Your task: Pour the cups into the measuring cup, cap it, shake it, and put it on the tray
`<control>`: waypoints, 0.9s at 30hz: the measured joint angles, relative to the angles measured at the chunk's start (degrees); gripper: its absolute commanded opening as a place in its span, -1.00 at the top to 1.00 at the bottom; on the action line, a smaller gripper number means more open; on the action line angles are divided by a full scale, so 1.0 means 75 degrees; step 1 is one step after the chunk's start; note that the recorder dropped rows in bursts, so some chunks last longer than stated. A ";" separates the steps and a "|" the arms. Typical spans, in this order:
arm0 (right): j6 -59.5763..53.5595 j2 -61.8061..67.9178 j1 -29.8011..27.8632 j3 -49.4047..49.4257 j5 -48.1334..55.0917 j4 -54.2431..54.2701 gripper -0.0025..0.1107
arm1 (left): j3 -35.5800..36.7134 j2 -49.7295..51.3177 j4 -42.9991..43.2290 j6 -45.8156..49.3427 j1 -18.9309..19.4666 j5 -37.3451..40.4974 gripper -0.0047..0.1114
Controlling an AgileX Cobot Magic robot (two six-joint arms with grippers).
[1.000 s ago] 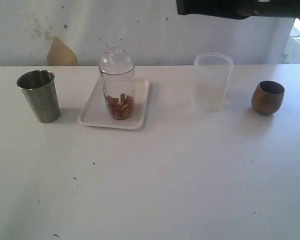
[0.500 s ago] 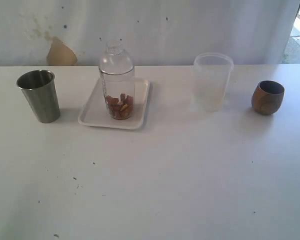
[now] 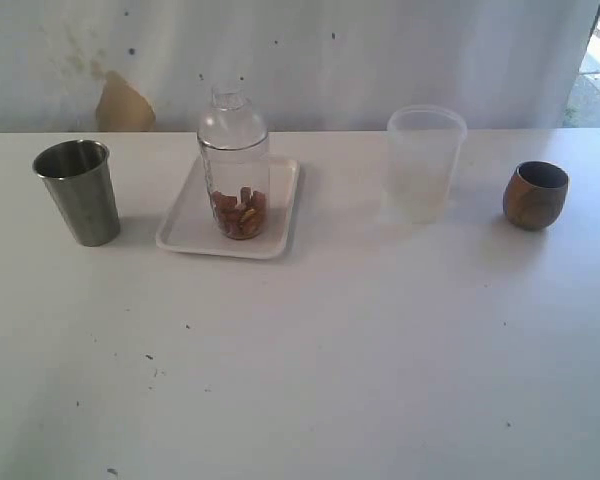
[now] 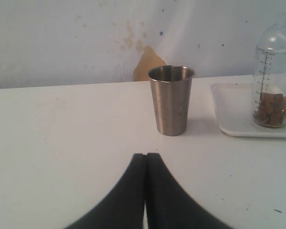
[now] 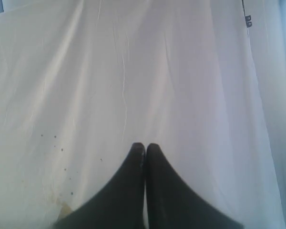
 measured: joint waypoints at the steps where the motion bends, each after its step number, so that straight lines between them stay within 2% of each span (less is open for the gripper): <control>1: 0.0000 -0.0083 0.0000 0.0000 0.0000 0.0000 0.96 | 0.0000 0.0000 0.0000 0.0000 0.0000 0.0000 0.92; 17: -0.0234 -0.0424 -0.0056 0.0070 -0.0003 0.0116 0.96 | 0.0000 0.0000 0.0000 0.0000 0.0000 0.0000 0.92; 20: -0.1200 -0.0727 -0.0267 0.0287 -0.0091 0.0327 0.96 | 0.0000 0.0000 0.0000 0.0000 0.0000 0.0000 0.92; 24: -0.3746 -0.0828 -0.0779 0.0691 -0.0345 0.1421 0.96 | 0.0000 0.0000 0.0000 0.0000 0.0000 0.0000 0.92; 27: -0.4774 -0.0828 -0.1355 0.0989 -0.0633 0.2273 0.96 | 0.0000 0.0000 0.0000 0.0000 0.0000 0.0000 0.92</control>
